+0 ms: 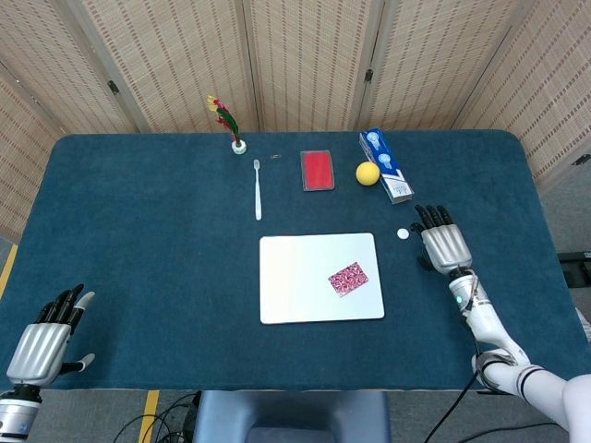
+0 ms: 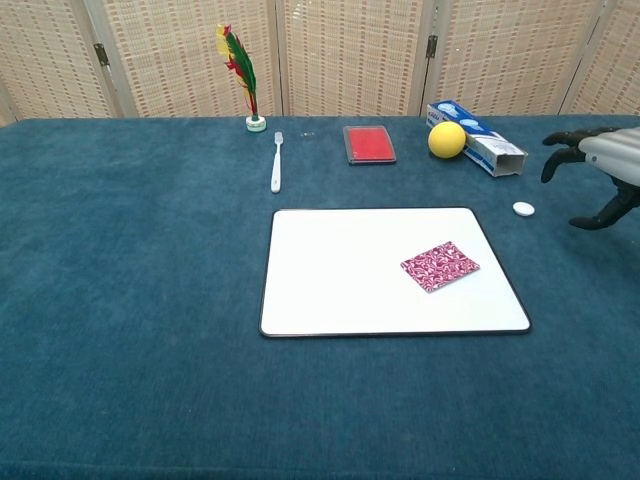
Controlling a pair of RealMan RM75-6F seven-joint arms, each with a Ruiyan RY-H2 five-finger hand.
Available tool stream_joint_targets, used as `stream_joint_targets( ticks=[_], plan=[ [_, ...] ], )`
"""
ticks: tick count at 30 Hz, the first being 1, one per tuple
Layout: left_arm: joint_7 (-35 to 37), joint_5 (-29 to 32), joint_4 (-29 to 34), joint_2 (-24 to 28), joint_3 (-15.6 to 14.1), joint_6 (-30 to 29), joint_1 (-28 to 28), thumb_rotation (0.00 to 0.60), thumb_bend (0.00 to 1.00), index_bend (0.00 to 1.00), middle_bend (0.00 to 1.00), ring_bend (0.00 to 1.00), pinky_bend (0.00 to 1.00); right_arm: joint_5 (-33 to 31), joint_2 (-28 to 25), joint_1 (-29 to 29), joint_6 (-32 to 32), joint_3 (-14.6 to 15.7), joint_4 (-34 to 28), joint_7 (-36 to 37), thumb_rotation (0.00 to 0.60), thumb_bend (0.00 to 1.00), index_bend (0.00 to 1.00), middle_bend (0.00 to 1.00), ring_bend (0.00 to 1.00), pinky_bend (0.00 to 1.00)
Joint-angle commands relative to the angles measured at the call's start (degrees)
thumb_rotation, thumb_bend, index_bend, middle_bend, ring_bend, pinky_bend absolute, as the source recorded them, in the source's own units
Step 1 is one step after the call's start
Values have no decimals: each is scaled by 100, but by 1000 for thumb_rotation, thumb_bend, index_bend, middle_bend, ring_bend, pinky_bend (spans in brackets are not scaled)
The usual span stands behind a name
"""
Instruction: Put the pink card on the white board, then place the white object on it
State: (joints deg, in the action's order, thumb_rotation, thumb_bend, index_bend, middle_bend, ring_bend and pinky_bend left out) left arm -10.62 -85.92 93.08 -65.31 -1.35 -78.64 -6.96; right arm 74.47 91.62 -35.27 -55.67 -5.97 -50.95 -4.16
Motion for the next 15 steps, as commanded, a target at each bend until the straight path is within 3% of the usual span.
stream_joint_targets(
  ticks=[1,15],
  plan=[
    [24,-6,0,8,-7,8,-4,600,166,98,0,0,190,179,391,19,-103,20,598,320,600,187,314,50,0,0],
    [-21,60,-27,-5,13,30,-17,600,168,98,0,0,190,84,652,-519,813,-243,1147,656,600,187,404,67,0,0]
  ],
)
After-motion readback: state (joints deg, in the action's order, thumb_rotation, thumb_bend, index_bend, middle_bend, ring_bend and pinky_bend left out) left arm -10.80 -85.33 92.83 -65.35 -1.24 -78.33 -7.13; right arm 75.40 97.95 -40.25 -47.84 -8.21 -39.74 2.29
